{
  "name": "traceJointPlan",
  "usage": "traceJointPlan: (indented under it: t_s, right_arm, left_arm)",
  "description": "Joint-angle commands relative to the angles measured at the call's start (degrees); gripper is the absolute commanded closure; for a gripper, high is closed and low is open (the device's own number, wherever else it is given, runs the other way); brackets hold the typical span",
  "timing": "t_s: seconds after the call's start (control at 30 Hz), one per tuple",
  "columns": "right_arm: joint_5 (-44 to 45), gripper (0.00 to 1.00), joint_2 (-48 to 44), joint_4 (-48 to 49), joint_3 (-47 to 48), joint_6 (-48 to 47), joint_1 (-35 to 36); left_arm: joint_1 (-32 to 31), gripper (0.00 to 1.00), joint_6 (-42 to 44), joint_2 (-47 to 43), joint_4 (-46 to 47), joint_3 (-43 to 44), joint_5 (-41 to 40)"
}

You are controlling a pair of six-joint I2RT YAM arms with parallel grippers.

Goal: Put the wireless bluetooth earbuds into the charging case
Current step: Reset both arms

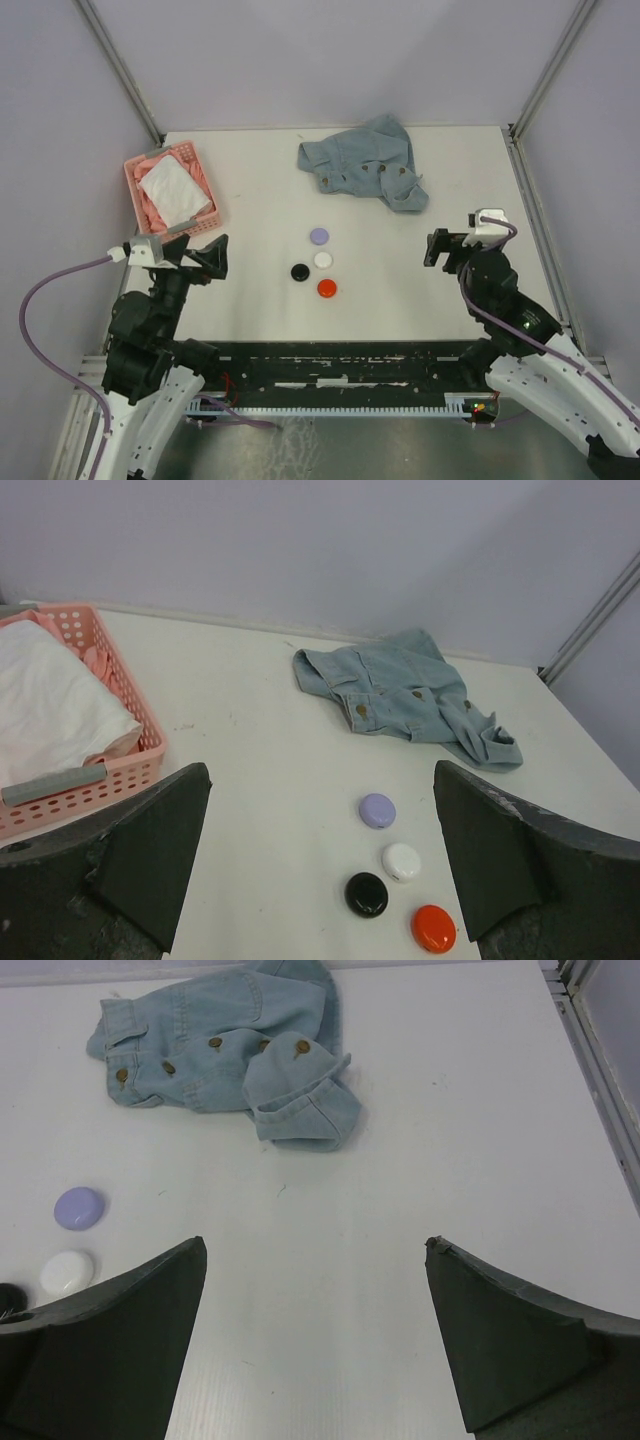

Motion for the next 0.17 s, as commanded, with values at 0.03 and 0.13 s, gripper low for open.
traceJointPlan:
  t_s: [0.03,0.13]
  right_arm:
    - [-2.64,0.01,1.54,2.52,1.88,-2.19,0.05]
    - [-2.4,0.01,2.12,2.25,2.35,-2.16,0.07]
  left_arm:
    - [0.41,0.01,2.12,0.1,2.63,-0.14,0.82]
    - [0.54,0.01,2.02,0.13,2.63,-0.18,0.88]
